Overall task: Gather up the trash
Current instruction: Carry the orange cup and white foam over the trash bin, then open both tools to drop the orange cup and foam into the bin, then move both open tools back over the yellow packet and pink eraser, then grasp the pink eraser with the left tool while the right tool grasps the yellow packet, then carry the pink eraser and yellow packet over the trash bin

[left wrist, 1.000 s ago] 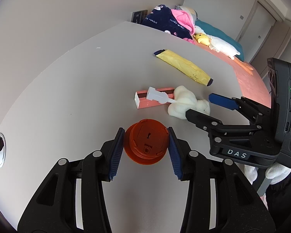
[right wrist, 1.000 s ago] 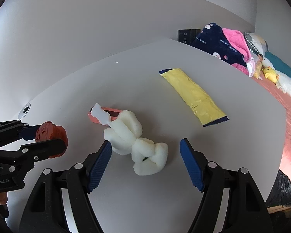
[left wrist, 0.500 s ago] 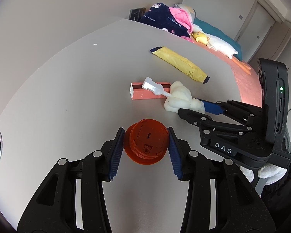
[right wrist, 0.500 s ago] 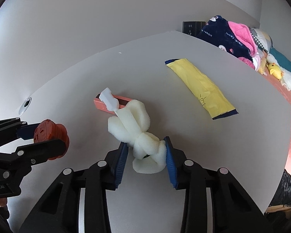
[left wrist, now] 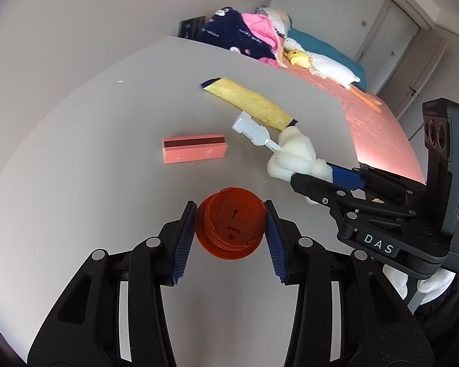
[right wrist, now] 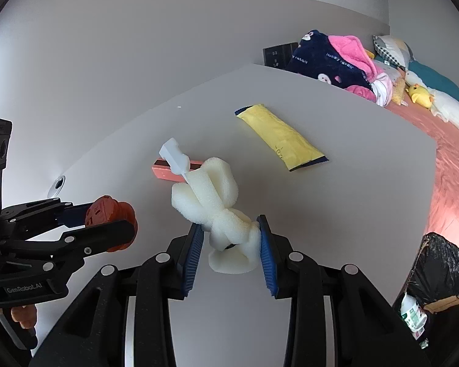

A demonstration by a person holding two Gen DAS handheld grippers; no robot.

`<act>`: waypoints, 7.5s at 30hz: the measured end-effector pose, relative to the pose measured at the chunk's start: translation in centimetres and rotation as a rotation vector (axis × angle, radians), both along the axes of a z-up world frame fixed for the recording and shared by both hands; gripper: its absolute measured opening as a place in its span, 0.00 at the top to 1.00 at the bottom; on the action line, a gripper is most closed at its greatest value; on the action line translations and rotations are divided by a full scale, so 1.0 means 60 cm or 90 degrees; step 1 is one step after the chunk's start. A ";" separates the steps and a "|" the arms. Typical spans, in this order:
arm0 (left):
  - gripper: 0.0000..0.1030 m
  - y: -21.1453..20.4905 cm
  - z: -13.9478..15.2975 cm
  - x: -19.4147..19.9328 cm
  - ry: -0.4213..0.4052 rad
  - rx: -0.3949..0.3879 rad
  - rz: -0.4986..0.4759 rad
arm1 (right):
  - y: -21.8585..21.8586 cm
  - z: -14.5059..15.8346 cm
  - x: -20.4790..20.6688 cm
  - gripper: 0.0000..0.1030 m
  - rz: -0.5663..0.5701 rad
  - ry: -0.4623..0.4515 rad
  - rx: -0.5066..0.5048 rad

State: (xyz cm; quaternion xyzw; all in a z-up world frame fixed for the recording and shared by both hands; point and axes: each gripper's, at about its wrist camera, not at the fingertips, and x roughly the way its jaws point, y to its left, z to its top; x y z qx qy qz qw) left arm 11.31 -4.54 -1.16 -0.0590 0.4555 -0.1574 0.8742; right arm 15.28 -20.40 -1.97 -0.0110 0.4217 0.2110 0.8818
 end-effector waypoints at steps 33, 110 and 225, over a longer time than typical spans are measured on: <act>0.58 -0.232 0.027 -0.006 -0.023 -0.024 -0.161 | -0.226 0.056 -0.099 0.62 -0.133 -0.041 0.052; 0.06 -0.437 0.008 -0.023 0.060 -0.103 -0.363 | -0.476 0.089 -0.209 0.22 -0.417 -0.114 0.061; 0.36 -0.045 0.005 0.115 -0.027 0.101 0.081 | -0.023 0.031 0.124 0.80 -0.010 -0.015 -0.045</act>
